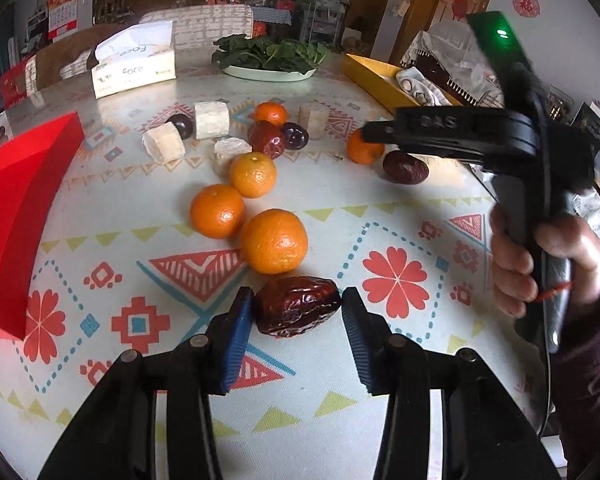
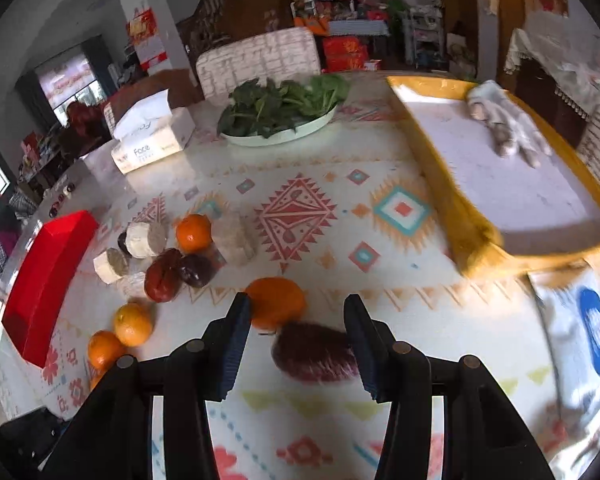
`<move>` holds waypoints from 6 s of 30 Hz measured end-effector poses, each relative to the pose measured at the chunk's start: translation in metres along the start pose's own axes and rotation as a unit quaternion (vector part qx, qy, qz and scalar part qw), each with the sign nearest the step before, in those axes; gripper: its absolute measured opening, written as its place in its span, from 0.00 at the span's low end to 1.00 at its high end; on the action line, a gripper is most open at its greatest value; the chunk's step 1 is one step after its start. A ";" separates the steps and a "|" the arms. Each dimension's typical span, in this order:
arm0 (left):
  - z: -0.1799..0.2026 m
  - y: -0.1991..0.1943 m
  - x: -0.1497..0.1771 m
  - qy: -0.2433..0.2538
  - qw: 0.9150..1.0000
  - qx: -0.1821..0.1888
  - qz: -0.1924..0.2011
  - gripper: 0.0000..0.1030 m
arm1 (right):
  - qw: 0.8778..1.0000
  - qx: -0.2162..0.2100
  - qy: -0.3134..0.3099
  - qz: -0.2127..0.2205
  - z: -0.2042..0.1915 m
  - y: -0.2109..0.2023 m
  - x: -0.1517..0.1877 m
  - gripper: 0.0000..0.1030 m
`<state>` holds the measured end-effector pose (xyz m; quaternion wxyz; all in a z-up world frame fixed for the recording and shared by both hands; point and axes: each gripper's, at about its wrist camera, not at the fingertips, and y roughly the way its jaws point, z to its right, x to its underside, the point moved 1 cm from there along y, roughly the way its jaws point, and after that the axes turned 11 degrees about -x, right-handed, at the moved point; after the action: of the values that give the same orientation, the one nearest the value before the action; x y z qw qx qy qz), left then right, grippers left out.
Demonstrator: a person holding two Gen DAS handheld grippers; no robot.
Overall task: Organize fruits
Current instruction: 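Grasp a dark red date with the left tool while the right tool grasps an orange, then carry the date and orange over the red tray and open both tools, then return to the fruit and grasp an orange with each tool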
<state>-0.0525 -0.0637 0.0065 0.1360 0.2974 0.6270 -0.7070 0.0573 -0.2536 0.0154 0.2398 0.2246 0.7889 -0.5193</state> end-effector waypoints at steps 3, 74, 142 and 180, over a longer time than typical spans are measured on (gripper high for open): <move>-0.004 -0.003 0.002 -0.005 1.000 0.000 0.002 0.43 | 1.000 -0.004 -0.009 -0.012 -0.007 0.010 -0.006 0.50; -0.310 -0.043 -0.031 -0.146 0.948 -0.278 0.054 0.43 | 0.958 -0.192 -0.183 -0.106 -0.319 0.094 0.026 0.37; -0.098 -0.058 -0.026 -0.075 0.991 -0.068 0.085 0.72 | 0.992 -0.096 -0.074 -0.016 -0.081 -0.028 0.064 0.47; -0.032 0.027 -0.054 0.016 0.999 -0.046 0.012 0.32 | 0.993 -0.087 -0.076 -0.030 -0.073 -0.041 0.083 0.36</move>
<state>0.0133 -0.0472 0.0150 0.1483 0.3095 0.6574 -0.6709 -0.0433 -0.1923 0.0189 0.3018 0.1393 0.8171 -0.4711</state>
